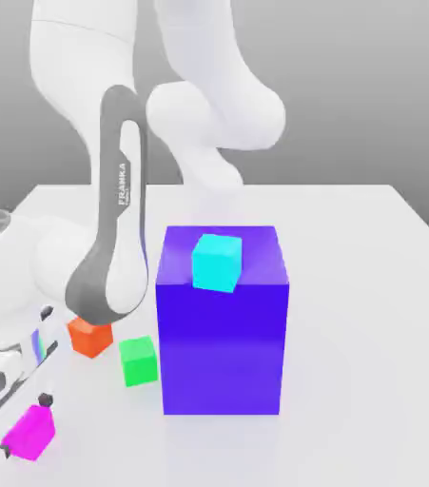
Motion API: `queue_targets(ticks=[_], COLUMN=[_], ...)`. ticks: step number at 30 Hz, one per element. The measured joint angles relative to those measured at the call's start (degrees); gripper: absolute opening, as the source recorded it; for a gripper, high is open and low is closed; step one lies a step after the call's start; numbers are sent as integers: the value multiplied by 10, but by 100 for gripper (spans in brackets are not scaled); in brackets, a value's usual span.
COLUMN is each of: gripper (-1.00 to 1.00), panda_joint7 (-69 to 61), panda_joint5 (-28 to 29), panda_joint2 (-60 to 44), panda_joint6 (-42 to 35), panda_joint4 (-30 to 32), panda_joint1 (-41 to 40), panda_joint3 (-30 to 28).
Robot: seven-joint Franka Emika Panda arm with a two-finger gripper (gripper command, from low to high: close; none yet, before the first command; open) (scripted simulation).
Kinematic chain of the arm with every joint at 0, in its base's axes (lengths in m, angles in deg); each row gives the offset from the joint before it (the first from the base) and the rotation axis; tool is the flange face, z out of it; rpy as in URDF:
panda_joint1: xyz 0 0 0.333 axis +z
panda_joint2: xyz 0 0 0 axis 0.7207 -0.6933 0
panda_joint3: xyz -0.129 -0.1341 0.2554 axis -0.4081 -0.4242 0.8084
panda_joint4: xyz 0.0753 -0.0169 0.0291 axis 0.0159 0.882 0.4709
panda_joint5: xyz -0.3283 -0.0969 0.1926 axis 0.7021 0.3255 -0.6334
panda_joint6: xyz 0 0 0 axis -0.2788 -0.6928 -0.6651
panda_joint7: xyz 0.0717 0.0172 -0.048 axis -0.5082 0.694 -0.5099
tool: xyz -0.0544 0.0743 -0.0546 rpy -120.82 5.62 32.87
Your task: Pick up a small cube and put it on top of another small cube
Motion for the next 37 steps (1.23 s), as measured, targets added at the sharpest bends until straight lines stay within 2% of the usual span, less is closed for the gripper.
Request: queue_targets(ticks=[4, 9, 19, 26, 31, 34, 35, 37], gripper=[-100, -100, -100, -100, -100, -100, 100, 100], panda_joint7=[-1, 22, 88, 103, 100, 81, 72, 72], panda_joint5=[-1, 31, 121, 150, 146, 119, 106, 106], panda_joint2=[-3, 87, 284, 414, 342, 282, 267, 267], panda_joint6=[1, -65, -86, -82, 0, 58, 73, 73], panda_joint4=[-1, 23, 202, 331, 339, 337, 337, 337], panda_joint1=[-1, 21, 63, 58, 61, 70, 71, 71], panda_joint3=[1, -26, -25, -10, -12, -10, -8, -8])
